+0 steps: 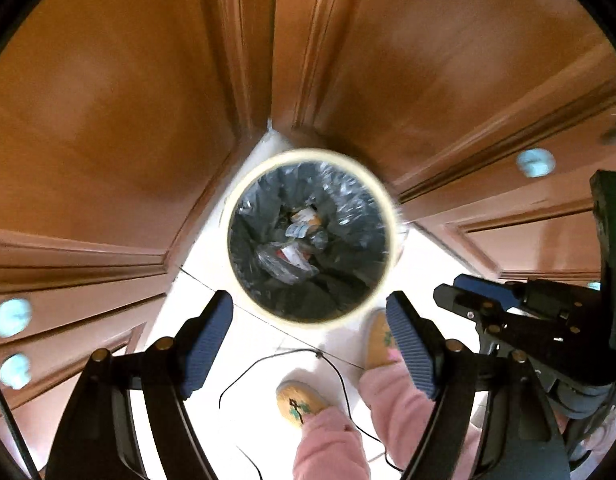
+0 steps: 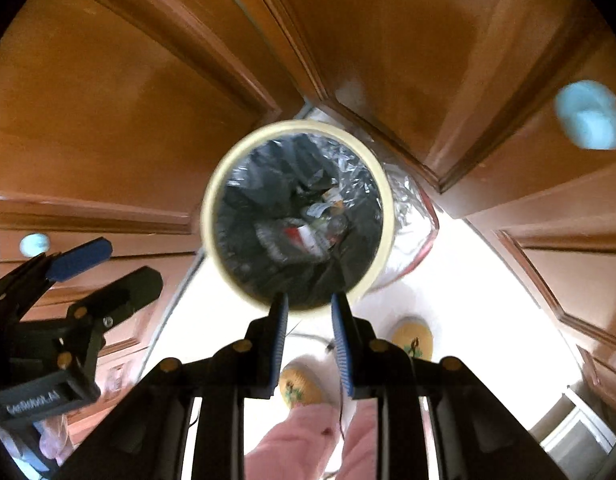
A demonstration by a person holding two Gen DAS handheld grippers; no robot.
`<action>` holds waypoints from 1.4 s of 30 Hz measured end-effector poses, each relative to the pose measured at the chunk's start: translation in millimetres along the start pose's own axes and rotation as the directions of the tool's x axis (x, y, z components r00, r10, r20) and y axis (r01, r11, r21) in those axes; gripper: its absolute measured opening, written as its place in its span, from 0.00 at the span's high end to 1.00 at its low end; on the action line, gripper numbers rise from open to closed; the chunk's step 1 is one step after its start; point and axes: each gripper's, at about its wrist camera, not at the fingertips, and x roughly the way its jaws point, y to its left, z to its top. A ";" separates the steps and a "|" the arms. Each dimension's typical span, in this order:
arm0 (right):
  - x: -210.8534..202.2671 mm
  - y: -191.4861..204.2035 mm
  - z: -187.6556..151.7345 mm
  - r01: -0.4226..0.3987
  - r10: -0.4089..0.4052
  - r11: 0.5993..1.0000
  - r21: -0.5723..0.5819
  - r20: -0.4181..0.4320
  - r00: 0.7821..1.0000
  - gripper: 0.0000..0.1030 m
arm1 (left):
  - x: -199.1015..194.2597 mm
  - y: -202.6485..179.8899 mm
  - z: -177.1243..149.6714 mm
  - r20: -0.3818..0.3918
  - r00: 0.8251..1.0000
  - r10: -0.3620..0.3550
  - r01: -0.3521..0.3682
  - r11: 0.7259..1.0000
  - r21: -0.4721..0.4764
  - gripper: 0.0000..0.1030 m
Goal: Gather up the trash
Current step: 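Raise both open tools from the bin back toward the counter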
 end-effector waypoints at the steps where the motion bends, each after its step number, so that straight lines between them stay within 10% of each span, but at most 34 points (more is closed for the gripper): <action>1: -20.9 4.2 -3.5 -0.008 0.008 1.000 0.004 0.001 1.000 0.78 | -21.1 -4.5 -0.6 0.016 1.000 -0.001 0.001 1.000 0.004 0.25; 15: -273.0 53.6 -43.3 -0.040 0.049 0.998 -0.045 0.221 0.974 0.78 | -277.1 -72.3 -4.6 0.267 0.958 -0.105 0.076 0.991 0.114 0.25; 25: -367.8 69.3 -72.3 -0.056 0.068 0.997 -0.046 0.335 0.940 0.78 | -387.4 -99.8 5.8 0.373 0.919 -0.125 0.066 0.984 0.168 0.25; 36: -480.5 79.6 -64.2 -0.027 0.034 0.999 -0.021 0.557 0.830 0.77 | -476.7 -116.6 36.9 0.519 0.845 -0.124 0.026 0.981 0.193 0.18; 38: -493.7 78.8 -57.2 -0.024 0.025 1.000 -0.009 0.580 0.814 0.57 | -483.6 -118.7 48.9 0.544 0.830 -0.120 0.012 0.980 0.199 0.13; 42: -511.6 75.3 -36.5 -0.018 0.011 1.000 0.005 0.619 0.785 0.49 | -486.8 -123.6 74.4 0.558 0.825 -0.093 -0.026 0.979 0.202 0.11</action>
